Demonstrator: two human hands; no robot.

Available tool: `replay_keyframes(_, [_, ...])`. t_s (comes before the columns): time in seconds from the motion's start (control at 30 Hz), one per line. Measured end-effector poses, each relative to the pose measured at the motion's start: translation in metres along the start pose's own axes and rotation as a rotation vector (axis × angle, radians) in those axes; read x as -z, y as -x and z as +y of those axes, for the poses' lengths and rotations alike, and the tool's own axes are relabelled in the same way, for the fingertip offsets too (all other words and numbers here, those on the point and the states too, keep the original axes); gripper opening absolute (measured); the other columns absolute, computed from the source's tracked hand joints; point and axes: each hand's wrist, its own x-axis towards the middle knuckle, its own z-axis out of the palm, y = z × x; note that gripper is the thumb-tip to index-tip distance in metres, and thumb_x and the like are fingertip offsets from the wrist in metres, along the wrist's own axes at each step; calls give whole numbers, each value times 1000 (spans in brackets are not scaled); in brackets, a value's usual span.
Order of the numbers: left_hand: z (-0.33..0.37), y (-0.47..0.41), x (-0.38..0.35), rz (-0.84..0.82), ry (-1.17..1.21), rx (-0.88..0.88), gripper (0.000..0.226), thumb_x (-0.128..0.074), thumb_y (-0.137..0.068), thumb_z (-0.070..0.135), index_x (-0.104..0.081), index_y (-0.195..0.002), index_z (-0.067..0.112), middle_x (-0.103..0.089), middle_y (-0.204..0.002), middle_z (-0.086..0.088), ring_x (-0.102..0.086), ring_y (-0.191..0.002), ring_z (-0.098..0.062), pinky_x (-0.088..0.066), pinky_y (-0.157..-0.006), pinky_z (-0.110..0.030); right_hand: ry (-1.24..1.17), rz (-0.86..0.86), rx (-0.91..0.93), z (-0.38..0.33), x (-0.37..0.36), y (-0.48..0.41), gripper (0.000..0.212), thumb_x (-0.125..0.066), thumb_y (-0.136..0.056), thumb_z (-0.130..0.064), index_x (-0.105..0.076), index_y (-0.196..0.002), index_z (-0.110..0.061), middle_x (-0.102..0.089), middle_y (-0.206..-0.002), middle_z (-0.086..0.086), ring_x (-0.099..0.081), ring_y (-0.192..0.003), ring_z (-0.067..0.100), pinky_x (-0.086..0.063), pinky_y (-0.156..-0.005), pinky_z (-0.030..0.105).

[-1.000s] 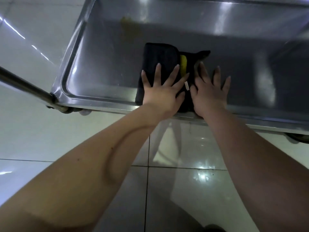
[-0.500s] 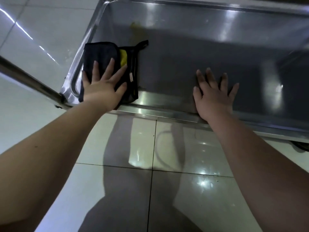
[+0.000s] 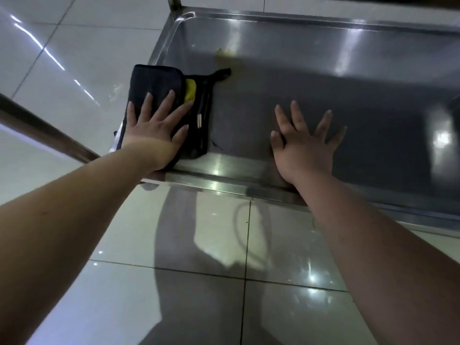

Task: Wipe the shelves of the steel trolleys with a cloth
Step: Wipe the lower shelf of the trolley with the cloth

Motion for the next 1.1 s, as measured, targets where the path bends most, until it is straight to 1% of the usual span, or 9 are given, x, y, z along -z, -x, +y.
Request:
replay_keyframes(0.2, [34, -67, 0, 3, 62, 148, 55, -18, -96, 58, -7, -149, 51, 2, -163, 11, 9, -148, -37, 9, -113, -63, 11, 33, 5, -4, -1, 1, 56, -12, -97, -56, -2, -151, -48, 3, -163, -15, 13, -144, 51, 9, -107, 74])
replay_keyframes(0.27, [67, -81, 1, -10, 82, 77, 56, -22, -95, 58, -9, -149, 52, 1, -163, 12, 9, -148, -37, 8, -113, -63, 1, 31, 6, -5, -1, 1, 56, -13, -97, -55, -4, -151, -47, 2, -164, -14, 13, -144, 51, 9, -107, 74])
replay_keyframes(0.4, [146, -77, 2, -16, 87, -199, 51, -20, -97, 56, -11, -148, 54, 0, -163, 14, 9, -148, -33, 9, -113, -63, 2, 30, -12, -4, 0, 1, 62, -19, -94, -52, -12, -154, -38, -2, -163, -15, 12, -144, 50, 8, -108, 73])
replay_keyframes(0.53, [142, -72, 4, 5, 96, -301, 49, -18, -99, 56, -12, -147, 55, -3, -162, 15, 7, -149, -29, 9, -114, -61, -28, 31, -12, -3, 1, 3, 64, -21, -94, -54, -13, -155, -35, -4, -163, -17, 13, -146, 46, 9, -111, 70])
replay_keyframes(0.6, [110, -80, 6, 25, 70, -257, 49, -21, -99, 55, -13, -147, 55, -3, -162, 16, 5, -150, -28, 5, -116, -60, -38, 40, -10, -2, 1, 4, 63, -20, -96, -56, -10, -155, -37, -2, -163, -19, 13, -146, 45, 10, -111, 69])
replay_keyframes(0.77, [25, -94, 14, -12, 94, 34, 51, -23, -100, 53, -16, -150, 48, -4, -163, 11, 2, -149, -30, 3, -117, -57, -44, 31, -16, -3, 2, 3, 63, -18, -97, -57, -5, -155, -38, 1, -163, -18, 13, -146, 46, 8, -110, 71])
replay_keyframes(0.9, [47, -91, 8, 1, 104, 81, 52, -24, -98, 53, -14, -149, 49, -2, -163, 11, 6, -149, -34, 5, -115, -60, -44, 23, -17, -6, 3, 2, 63, -20, -97, -55, -4, -155, -36, 2, -163, -16, 14, -145, 47, 8, -109, 72])
replay_keyframes(1.0, [103, -81, 5, 8, 99, -47, 53, -26, -97, 55, -12, -148, 53, 0, -163, 13, 8, -148, -35, 6, -113, -63, -147, 54, -18, -5, 3, 2, 66, -28, -97, -52, -4, -156, -33, -4, -164, -12, 9, -148, 42, 12, -110, 70])
replay_keyframes(1.1, [162, -53, -2, 6, 59, -302, 53, -21, -97, 60, -8, -147, 55, 2, -163, 14, 8, -148, -34, 6, -112, -65, -567, 248, -60, 3, 7, 6, 67, -35, -95, -45, -14, -156, -25, -23, -161, -2, -9, -150, 27, 8, -116, 59])
